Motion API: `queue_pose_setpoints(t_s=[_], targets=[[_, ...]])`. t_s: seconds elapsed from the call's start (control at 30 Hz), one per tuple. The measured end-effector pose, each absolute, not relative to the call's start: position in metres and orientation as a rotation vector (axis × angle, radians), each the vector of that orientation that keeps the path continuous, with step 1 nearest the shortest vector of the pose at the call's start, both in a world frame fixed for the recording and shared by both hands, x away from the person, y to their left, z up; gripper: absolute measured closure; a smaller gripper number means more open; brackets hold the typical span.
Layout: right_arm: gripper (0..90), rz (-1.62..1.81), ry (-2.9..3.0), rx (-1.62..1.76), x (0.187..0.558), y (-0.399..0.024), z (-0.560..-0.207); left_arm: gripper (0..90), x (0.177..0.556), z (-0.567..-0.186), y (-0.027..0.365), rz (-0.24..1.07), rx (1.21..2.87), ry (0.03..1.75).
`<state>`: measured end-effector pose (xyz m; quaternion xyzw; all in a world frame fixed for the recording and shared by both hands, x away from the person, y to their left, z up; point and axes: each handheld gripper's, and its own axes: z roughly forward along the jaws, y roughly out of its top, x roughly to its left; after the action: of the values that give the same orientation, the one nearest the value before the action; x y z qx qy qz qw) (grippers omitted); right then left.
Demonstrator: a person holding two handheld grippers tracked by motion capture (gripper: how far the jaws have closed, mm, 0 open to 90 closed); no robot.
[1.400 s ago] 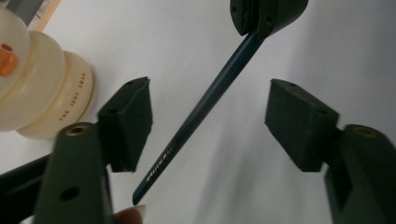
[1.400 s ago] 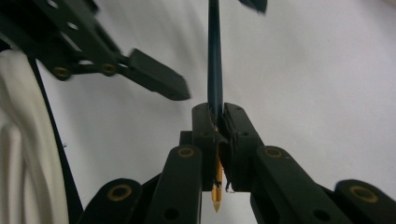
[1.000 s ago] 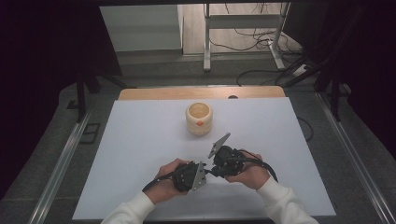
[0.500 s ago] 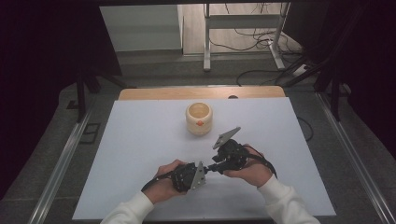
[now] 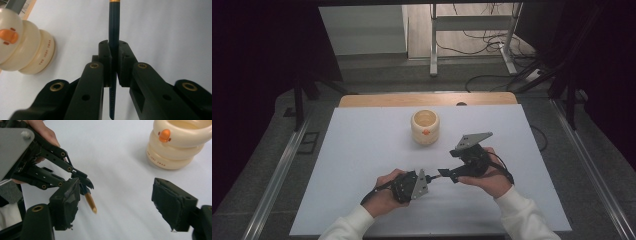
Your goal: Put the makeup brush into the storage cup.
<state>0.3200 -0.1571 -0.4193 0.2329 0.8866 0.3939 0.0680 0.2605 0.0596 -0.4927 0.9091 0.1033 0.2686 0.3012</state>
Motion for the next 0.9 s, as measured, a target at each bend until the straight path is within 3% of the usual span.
queue_pose_setpoints(t_s=[0.4,0.9], targets=[[13.4,1.242,2.638,0.73,0.319,-0.174,-0.428,83.7,0.266,-0.486,0.076,0.673,2.366,0.361],[14.0,1.274,2.56,0.836,0.302,-0.21,-0.465,83.6,0.268,-0.482,0.091,0.664,2.325,0.412]])
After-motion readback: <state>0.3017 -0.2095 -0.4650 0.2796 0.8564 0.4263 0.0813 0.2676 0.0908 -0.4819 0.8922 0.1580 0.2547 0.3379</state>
